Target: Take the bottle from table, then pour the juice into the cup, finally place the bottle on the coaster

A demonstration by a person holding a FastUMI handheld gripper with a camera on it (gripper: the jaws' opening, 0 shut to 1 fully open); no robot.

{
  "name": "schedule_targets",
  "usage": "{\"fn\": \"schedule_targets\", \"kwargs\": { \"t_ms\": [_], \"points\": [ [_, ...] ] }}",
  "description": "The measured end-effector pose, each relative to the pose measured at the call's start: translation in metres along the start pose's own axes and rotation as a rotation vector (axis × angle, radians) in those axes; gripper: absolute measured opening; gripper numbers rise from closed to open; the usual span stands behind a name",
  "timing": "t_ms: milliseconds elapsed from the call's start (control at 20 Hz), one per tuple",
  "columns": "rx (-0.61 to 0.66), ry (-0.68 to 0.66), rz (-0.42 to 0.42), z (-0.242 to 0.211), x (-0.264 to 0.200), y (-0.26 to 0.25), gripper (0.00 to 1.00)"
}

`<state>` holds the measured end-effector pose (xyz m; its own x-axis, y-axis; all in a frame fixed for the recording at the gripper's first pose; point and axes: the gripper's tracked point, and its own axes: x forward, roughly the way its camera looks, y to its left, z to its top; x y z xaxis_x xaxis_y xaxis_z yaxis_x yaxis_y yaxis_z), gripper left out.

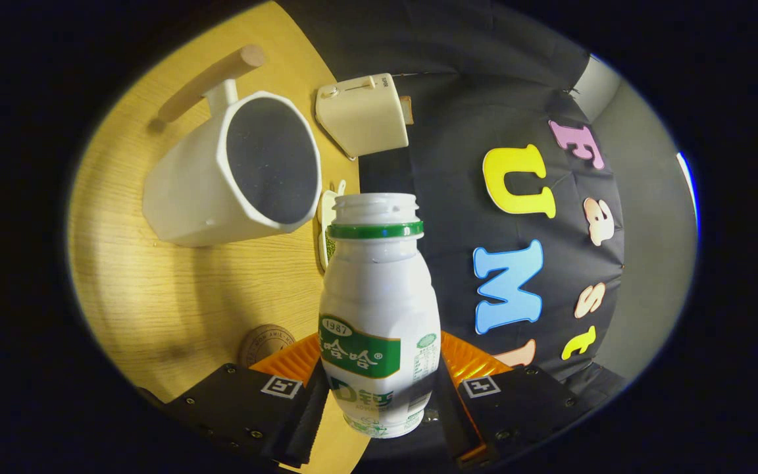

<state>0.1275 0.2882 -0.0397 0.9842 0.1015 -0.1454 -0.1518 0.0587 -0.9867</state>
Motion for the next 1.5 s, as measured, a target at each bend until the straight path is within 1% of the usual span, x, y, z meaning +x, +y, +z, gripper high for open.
{"fn": "schedule_targets", "kwargs": {
  "t_ms": [500, 700, 950, 1150, 1500],
  "points": [
    [-0.11, -0.006, -0.05, 0.007, -0.001, -0.009, 0.73],
    [-0.171, -0.008, -0.085, 0.01, -0.001, -0.019, 0.73],
    [-0.187, -0.011, -0.088, 0.012, -0.003, -0.019, 0.73],
    [-0.237, -0.006, -0.109, 0.014, -0.003, -0.023, 0.74],
    [-0.259, -0.003, -0.111, 0.015, -0.004, -0.027, 0.73]
  ]
}}
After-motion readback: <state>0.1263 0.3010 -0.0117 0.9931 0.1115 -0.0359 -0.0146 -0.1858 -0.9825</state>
